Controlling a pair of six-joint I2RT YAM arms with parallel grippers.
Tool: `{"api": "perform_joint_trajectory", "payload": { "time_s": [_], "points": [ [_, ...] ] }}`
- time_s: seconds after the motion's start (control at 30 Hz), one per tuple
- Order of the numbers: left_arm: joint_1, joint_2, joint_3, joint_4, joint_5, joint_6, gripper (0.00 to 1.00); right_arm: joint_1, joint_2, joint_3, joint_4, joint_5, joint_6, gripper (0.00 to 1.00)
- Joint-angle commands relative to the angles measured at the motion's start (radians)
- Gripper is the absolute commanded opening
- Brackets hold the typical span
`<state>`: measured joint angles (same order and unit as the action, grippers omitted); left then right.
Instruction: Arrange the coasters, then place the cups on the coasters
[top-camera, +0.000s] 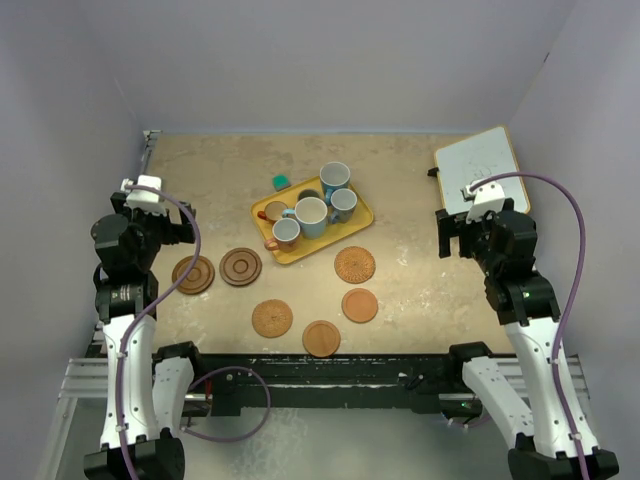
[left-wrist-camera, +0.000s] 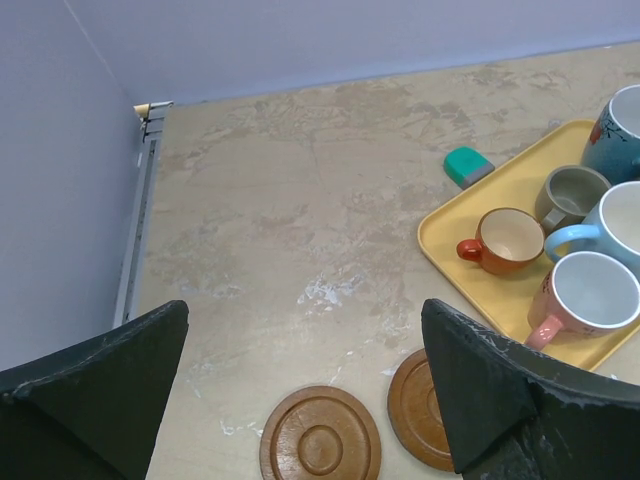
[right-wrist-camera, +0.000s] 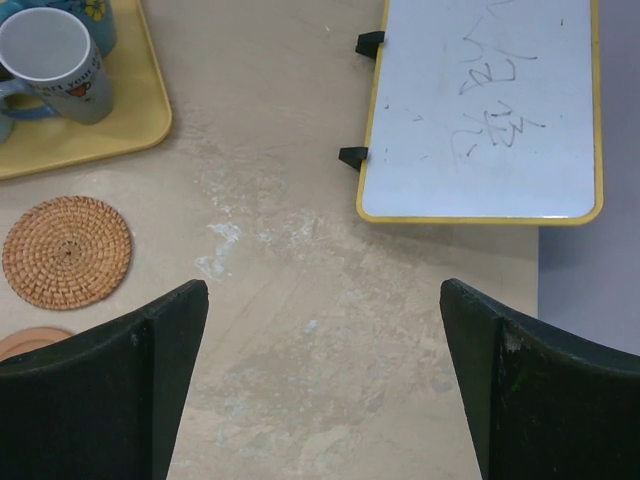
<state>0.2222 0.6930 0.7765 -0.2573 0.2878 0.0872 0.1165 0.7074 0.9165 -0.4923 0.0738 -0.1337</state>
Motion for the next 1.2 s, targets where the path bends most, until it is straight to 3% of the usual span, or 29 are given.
{"api": "perform_joint_trajectory", "payload": {
  "time_s": [0.0, 0.47, 0.93, 1.17],
  "points": [
    [0.007, -0.015, -0.006, 0.065, 0.022, -0.024, 0.96, -0.004, -0.007, -0.006, 0.064, -0.046, 0.004, 1.00],
    [0.010, -0.026, -0.012, 0.061, 0.092, 0.008, 0.96, -0.006, -0.004, -0.014, 0.076, -0.101, -0.038, 1.00],
    [0.010, -0.017, -0.054, 0.061, 0.242, 0.083, 0.99, -0.001, 0.084, 0.005, -0.068, -0.323, -0.236, 1.00],
    [0.010, 0.004, -0.077, 0.075, 0.256, 0.103, 0.99, 0.044, 0.136, -0.043, -0.003, -0.360, -0.248, 1.00]
  ]
}}
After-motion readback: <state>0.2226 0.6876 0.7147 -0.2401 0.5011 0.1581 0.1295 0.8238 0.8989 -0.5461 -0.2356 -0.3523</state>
